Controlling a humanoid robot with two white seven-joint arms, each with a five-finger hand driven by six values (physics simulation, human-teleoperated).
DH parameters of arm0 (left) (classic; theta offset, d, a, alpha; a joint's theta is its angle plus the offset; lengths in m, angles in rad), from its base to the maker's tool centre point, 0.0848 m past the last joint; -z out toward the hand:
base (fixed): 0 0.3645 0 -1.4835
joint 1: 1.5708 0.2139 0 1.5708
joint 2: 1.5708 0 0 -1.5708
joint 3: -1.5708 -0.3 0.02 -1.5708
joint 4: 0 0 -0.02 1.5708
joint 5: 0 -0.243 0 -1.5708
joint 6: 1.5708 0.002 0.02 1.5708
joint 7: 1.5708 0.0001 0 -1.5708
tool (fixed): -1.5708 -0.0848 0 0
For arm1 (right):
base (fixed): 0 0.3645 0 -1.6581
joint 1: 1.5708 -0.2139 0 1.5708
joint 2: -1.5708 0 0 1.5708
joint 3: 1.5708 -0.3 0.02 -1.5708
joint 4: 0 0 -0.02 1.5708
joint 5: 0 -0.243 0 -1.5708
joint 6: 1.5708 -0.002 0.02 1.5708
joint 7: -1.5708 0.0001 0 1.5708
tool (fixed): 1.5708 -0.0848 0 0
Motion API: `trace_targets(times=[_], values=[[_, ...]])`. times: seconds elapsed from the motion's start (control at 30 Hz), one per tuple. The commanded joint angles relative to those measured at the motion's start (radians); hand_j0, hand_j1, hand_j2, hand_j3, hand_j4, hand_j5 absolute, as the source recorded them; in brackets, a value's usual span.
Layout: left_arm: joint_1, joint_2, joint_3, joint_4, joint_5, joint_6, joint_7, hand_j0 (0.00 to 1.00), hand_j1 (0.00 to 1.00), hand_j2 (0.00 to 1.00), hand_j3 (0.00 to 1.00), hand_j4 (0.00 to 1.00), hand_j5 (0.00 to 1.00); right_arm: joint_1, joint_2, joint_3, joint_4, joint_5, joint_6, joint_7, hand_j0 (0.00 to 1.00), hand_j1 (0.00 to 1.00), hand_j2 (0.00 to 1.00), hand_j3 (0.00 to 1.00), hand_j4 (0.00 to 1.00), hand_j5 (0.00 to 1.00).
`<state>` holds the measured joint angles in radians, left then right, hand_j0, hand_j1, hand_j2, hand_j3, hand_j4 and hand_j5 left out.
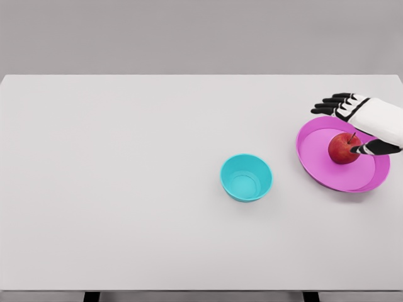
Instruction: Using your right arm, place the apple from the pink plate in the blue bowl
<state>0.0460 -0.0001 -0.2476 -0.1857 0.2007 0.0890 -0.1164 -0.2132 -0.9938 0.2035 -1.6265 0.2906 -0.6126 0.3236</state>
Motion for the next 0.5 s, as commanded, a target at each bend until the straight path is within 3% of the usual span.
trace_targets(times=[0.0, 0.13, 0.23, 0.33, 0.37, 0.4, 0.47], values=[[0.000, 0.000, 0.001, 0.000, 0.000, 0.000, 0.000, 1.00, 1.00, 1.00, 1.00, 1.00, 1.00, 0.000, -0.002, 0.005, -0.001, -0.007, 0.002, 0.000, 1.00, 1.00, 1.00, 1.00, 1.00, 1.00], [0.000, 0.000, -0.001, 0.000, 0.000, 0.000, 0.000, 1.00, 1.00, 1.00, 1.00, 1.00, 1.00, 0.000, -0.013, -0.003, 0.013, -0.014, 0.002, -0.012, 1.00, 1.00, 1.00, 1.00, 1.00, 1.00], [0.000, 0.000, -0.001, 0.000, 0.000, 0.000, 0.000, 1.00, 1.00, 1.00, 1.00, 1.00, 1.00, 0.018, -0.014, -0.058, 0.097, -0.016, 0.002, -0.012, 1.00, 1.00, 1.00, 1.00, 1.00, 1.00], [0.000, 0.000, 0.001, 0.000, 0.000, 0.000, 0.000, 1.00, 1.00, 1.00, 1.00, 1.00, 1.00, 0.015, -0.014, -0.058, 0.143, -0.015, 0.002, 0.002, 1.00, 1.00, 1.00, 1.00, 1.00, 1.00], [0.000, 0.000, 0.001, 0.000, 0.000, 0.000, 0.000, 1.00, 1.00, 1.00, 1.00, 1.00, 1.00, 0.015, -0.014, -0.058, 0.143, -0.011, 0.002, 0.035, 1.00, 1.00, 1.00, 1.00, 1.00, 1.00], [0.000, 0.000, -0.001, 0.000, 0.000, 0.000, 0.000, 1.00, 1.00, 1.00, 1.00, 1.00, 1.00, 0.008, -0.014, -0.058, 0.146, -0.015, 0.002, 0.159, 1.00, 1.00, 1.00, 1.00, 1.00, 1.00], [0.000, 0.000, 0.001, 0.000, 0.000, 0.000, 0.000, 1.00, 1.00, 1.00, 1.00, 1.00, 1.00, 0.003, -0.016, -0.061, 0.171, -0.015, 0.002, 0.230, 1.00, 1.00, 1.00, 1.00, 1.00, 1.00]])
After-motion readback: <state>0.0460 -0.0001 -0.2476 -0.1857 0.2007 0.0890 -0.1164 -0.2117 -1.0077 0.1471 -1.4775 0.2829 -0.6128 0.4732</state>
